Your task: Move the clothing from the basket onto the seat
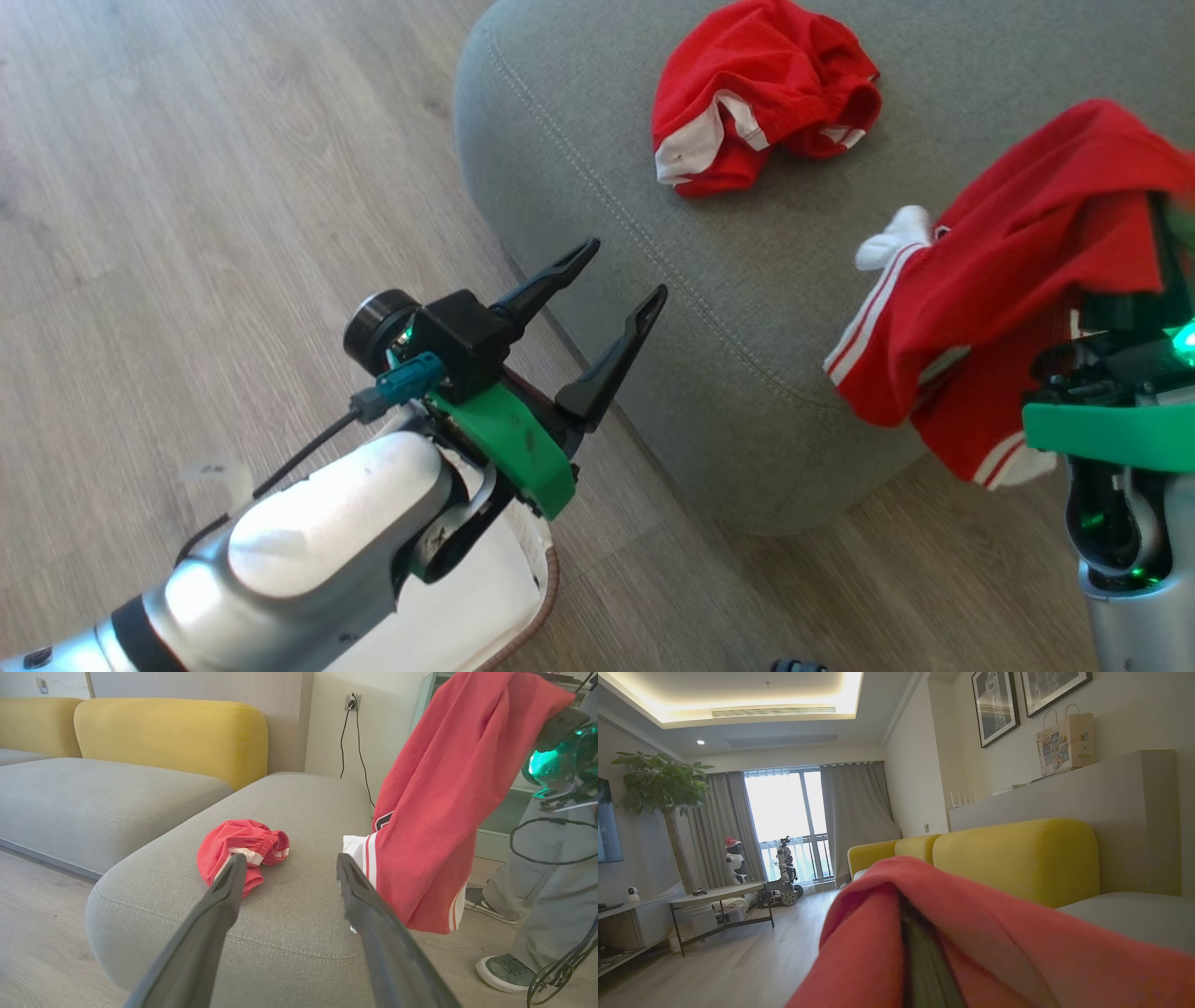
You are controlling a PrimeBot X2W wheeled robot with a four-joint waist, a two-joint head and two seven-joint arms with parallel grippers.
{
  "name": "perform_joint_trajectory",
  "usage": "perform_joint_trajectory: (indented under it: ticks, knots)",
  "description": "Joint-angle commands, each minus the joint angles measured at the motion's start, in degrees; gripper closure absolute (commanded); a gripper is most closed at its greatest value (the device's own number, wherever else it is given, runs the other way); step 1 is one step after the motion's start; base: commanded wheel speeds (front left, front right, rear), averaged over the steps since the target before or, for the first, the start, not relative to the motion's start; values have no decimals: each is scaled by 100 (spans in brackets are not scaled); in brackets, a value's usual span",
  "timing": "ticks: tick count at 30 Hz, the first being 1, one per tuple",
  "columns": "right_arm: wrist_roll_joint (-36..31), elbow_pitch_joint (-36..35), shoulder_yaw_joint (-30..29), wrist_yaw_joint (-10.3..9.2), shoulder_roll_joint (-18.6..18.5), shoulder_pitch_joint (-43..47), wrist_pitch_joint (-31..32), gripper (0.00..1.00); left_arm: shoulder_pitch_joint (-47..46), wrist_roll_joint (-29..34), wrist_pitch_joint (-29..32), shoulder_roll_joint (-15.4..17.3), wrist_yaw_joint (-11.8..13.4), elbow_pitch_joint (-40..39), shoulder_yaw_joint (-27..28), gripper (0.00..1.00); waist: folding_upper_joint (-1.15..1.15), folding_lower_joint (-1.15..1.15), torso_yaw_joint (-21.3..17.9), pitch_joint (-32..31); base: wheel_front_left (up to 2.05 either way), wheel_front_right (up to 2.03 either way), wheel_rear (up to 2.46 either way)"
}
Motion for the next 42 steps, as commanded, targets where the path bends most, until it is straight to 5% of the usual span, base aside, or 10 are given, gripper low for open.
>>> perform_joint_trajectory:
  ticks: [1,13,26,42]
  knots:
    - [-24,-248,71,42,-57,-108,-37,100,-318,12,-40,126,-12,-108,275,0,0,0,-4,33,0,0,0]
    - [287,339,374,42,-630,-1495,137,100,-424,4,7,127,-52,-95,274,0,0,0,167,339,0,0,0]
    - [827,2986,590,42,-1465,-4246,430,100,-889,168,338,231,-115,-248,210,0,0,0,861,1386,0,0,0]
    - [339,6180,1182,42,-1917,-5352,592,100,-1401,371,494,170,-205,-283,156,0,0,0,1545,2401,0,0,0]
